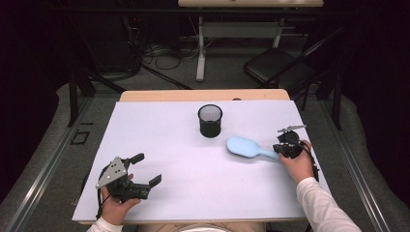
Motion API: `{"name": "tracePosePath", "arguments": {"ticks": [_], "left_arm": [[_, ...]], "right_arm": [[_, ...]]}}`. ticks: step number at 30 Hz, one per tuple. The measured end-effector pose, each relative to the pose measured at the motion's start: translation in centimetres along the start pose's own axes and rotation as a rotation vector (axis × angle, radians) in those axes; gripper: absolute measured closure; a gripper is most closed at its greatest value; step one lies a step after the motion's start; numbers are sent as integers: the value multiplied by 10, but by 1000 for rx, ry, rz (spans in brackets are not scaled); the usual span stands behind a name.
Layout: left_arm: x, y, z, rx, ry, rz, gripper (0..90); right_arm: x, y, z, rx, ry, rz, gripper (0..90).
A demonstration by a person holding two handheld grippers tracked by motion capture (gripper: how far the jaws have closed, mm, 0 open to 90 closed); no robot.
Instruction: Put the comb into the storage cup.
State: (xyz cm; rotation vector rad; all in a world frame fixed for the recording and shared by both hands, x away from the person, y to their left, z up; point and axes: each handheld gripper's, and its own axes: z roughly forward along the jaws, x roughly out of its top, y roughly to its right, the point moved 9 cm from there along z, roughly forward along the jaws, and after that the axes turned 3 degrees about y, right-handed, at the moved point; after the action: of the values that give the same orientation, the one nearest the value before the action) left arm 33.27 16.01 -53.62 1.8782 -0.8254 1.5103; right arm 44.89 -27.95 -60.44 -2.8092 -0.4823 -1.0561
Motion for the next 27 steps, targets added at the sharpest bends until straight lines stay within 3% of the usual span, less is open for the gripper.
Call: {"name": "tracePosePath", "arguments": {"ticks": [4, 17, 27], "left_arm": [[0, 0, 0, 3, -4, 1, 15], [0, 0, 1, -3, -1, 3, 15], [0, 0, 1, -3, -3, 2, 15]], "right_arm": [[-9, -5, -7, 27, 14, 17, 900], [-26, -24, -20, 44, 37, 7, 900], [-26, -26, -21, 58, 48, 21, 900]]}}
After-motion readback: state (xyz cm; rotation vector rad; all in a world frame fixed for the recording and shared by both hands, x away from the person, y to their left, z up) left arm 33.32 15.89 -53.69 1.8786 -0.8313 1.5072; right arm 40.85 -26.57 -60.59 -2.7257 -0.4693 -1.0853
